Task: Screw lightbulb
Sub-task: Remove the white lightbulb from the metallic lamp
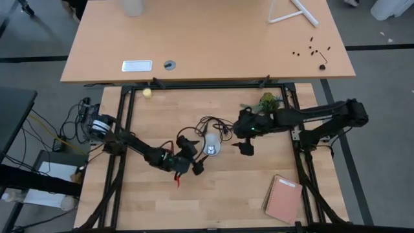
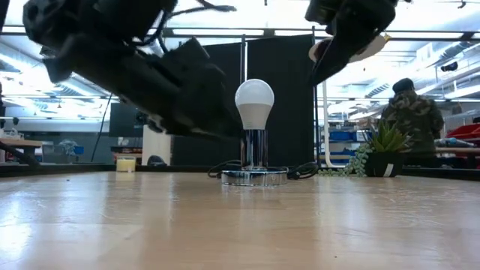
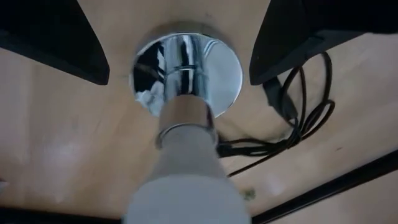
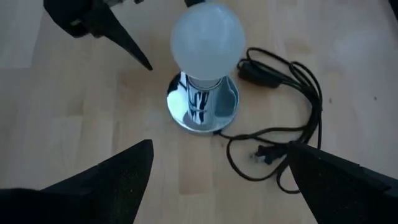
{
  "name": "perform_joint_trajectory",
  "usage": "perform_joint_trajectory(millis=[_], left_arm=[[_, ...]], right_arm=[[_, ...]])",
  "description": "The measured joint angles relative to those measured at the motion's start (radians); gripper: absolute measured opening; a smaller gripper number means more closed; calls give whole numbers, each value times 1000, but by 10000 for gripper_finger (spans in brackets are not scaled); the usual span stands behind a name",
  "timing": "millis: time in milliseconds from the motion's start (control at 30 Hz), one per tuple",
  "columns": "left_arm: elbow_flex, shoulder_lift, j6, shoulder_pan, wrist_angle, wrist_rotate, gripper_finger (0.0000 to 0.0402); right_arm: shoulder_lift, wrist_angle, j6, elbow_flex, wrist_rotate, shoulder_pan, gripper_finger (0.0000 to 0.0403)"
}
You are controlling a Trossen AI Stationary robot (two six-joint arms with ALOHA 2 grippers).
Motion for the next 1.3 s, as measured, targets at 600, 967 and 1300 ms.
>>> perform_joint_trajectory(millis=[600,967,1300], left_arm=[[2,241,183,94,435,7,351],[3,249,262,115,459,9,191],[4,331,252,172,563,142,174]], right_arm=[[177,-28,-90,154,-48,-11,378],[183,17,-78,155,-87,-32,378],[181,-15,-42,155,-80,-31,378]])
